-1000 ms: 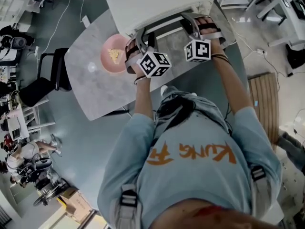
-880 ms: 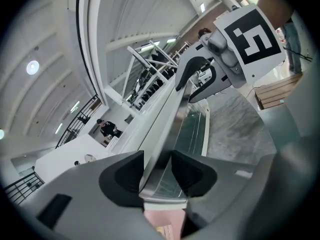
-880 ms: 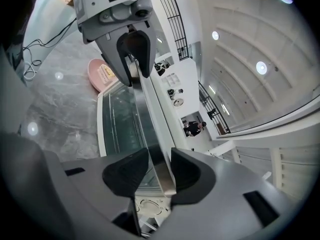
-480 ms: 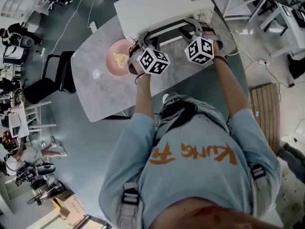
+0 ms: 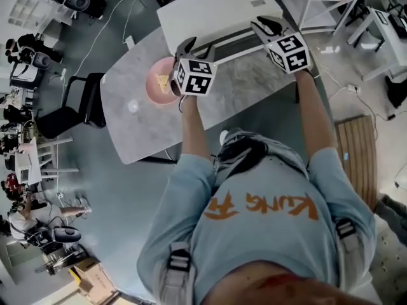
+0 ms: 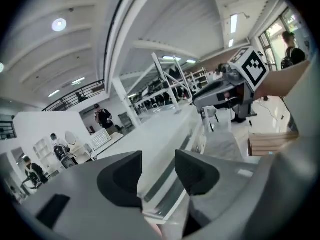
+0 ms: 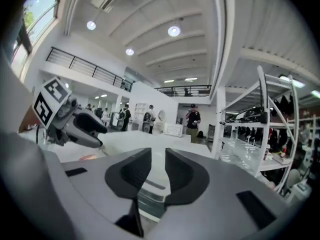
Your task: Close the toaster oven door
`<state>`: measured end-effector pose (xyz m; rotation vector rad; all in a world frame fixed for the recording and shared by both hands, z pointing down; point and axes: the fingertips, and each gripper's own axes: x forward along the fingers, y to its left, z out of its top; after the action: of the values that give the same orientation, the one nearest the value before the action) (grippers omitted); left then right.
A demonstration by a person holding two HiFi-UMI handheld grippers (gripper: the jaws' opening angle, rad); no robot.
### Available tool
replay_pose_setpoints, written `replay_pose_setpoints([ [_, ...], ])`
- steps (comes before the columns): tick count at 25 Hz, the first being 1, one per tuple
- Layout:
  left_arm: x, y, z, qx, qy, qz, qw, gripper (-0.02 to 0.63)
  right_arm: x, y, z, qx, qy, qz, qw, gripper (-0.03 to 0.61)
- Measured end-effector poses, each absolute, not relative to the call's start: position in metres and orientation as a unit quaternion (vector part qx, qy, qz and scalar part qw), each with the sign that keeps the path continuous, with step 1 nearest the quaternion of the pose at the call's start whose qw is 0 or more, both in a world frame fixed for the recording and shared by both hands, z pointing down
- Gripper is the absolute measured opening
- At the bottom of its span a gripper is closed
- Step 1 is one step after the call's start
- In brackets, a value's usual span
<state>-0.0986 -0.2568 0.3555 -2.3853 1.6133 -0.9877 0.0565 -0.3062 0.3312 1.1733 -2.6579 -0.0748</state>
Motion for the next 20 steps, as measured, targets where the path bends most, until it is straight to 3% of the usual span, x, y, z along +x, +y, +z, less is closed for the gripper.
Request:
replay_pose_setpoints([
  [3, -0.093, -0.27, 0.314, -0.783, 0.57, -0.245, 0.044, 0.179, 0.081, -0.313, 0.29, 0.448, -0.893, 0.005, 0.039, 0.004],
  [5, -0.093, -0.273, 0.286, -0.781, 0.599, -0.173, 0.033, 0.127, 0.093, -0.314, 0.269, 0.468, -0.883, 0.013, -0.004, -0.002],
  [7, -0.094, -0.272, 0.263, -0.779, 0.618, -0.101, 0.019, 0.015, 0.103, -0.307, 0.252, 0.483, -0.874, 0.021, -0.045, -0.003],
  [11, -0.098, -0.258, 0.235, -0.791, 0.605, 0.082, -0.043, 0.002, 0.134, -0.284, 0.241, 0.514, -0.847, 0.064, -0.122, -0.004],
  [14, -0.1, -0.247, 0.234, -0.784, 0.604, 0.133, -0.052, 0.002, 0.133, -0.274, 0.248, 0.509, -0.853, 0.057, -0.1, -0.005],
  [20, -0.076, -0.245, 0.252, -0.783, 0.616, 0.084, -0.023, 0.002, 0.117, -0.267, 0.262, 0.514, -0.857, 0.018, -0.03, -0.005],
])
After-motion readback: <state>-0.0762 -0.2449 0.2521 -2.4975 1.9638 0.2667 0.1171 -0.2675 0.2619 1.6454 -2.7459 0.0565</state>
